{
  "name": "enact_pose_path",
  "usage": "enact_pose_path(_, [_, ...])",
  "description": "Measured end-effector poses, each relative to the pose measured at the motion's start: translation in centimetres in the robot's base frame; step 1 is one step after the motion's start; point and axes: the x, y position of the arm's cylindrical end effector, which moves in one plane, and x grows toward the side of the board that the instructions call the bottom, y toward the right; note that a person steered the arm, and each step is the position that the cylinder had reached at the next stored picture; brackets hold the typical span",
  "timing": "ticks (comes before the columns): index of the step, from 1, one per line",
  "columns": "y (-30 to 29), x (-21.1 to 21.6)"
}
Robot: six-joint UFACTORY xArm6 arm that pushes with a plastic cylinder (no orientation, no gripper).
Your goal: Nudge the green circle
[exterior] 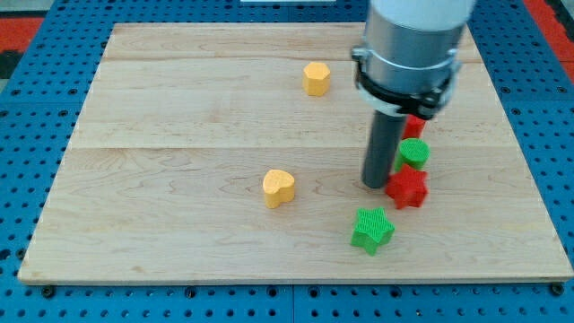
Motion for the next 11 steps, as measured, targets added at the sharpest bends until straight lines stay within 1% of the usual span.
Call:
enact_pose_path(1, [2.1,1.7])
enact_pose_path(2, [-1.1,0.6])
enact_pose_path(3, [-2.7,-0.1])
enact_pose_path(4, [-0.9,-1.1])
enact_pose_path(5, [0.7,-1.1])
enact_pose_path(6, [1.0,-1.6])
enact_pose_path(7, [0.4,-4.5])
enact_pose_path(10, [0.9,-3.3])
enact_pose_path(11, [0.9,-4.3])
